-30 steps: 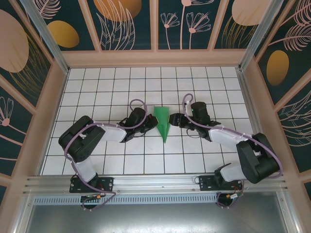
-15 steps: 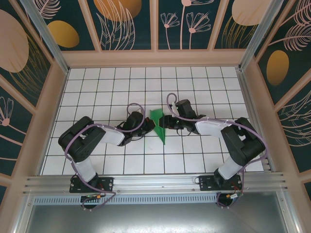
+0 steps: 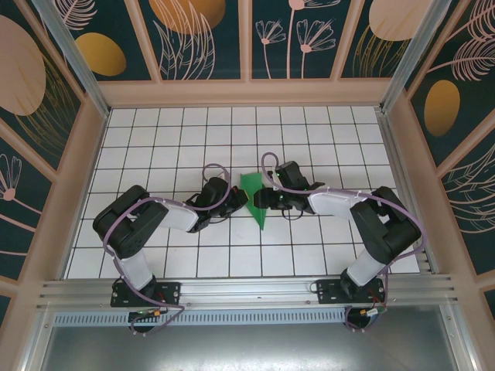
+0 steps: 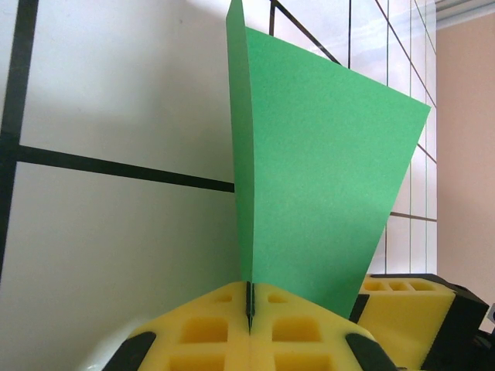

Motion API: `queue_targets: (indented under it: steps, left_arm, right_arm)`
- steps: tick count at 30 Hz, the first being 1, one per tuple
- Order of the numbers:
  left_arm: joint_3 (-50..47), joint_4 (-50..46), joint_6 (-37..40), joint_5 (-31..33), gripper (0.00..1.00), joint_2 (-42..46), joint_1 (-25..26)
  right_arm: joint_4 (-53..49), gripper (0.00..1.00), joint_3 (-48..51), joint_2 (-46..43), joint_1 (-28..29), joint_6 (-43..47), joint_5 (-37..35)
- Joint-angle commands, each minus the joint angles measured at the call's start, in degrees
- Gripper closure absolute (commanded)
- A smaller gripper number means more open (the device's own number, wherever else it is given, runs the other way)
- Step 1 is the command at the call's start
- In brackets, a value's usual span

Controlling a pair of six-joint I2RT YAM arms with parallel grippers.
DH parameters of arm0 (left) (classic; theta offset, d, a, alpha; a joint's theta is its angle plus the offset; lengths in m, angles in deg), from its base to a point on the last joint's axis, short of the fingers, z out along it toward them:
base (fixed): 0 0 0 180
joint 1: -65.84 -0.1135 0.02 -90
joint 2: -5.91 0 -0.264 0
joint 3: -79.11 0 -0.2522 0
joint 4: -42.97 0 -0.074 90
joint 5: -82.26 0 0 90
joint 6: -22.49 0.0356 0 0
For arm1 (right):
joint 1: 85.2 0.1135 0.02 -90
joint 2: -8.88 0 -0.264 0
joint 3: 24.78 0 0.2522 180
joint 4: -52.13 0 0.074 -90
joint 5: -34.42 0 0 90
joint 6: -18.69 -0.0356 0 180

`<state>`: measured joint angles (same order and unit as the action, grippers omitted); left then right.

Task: Fold a paper plane with a square sheet of paper (pick it up from the middle)
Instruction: Move the paper plane to the top-center of the table.

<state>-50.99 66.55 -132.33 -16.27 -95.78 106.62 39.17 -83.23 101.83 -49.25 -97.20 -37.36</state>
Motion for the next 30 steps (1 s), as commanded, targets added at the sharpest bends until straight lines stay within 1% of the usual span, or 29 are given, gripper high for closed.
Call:
queue_targets:
  steps: [1,8,10,12,14,17,20,24,30]
  left_arm:
    - [-0.42,1.43,-0.34,0.19,1.0,-0.43,-0.46]
    - [-0.46,1.4,-0.22,0.01,1.0,-0.37,-0.5]
    - [-0.46,1.42,-0.17,-0.08,1.0,-0.52,-0.41]
    - [-0.37,1.5,-0.22,-0.25,1.0,-0.66,-0.43]
    - [-0.28,1.55,-0.26,-0.43,1.0,-0.87,-0.39]
    - [-0.2,1.68,-0.32,-0.53,1.0,-1.04,-0.45]
    - [-0.2,1.81,-0.39,-0.61,1.0,-1.1,-0.42]
    - [-0.19,2.1,-0.72,-0.77,1.0,-1.25,-0.43]
    - [-0.09,2.73,-0.99,-1.42,1.0,-1.58,-0.43]
  right_arm:
    - [-2.62,0.41,-2.49,1.01,0.68,1.53,-1.78]
    - [-2.62,0.39,-3.93,2.9,0.88,2.31,0.27]
    - [-2.91,0.35,-4.22,3.05,0.97,2.68,-0.01]
    - [-3.41,0.27,-4.3,2.95,0.97,2.77,-0.33]
    - [-3.29,0.23,-3.93,2.34,1.03,3.03,-0.11]
    - [-3.14,0.22,-3.38,1.72,1.13,3.21,0.77]
    - [-3.52,0.24,-2.89,1.31,1.09,2.59,2.93]
    - [-3.11,0.29,-1.45,0.14,1.14,0.91,6.35]
    - [-4.72,0.4,-1.16,-0.8,2.06,0.49,2.79]
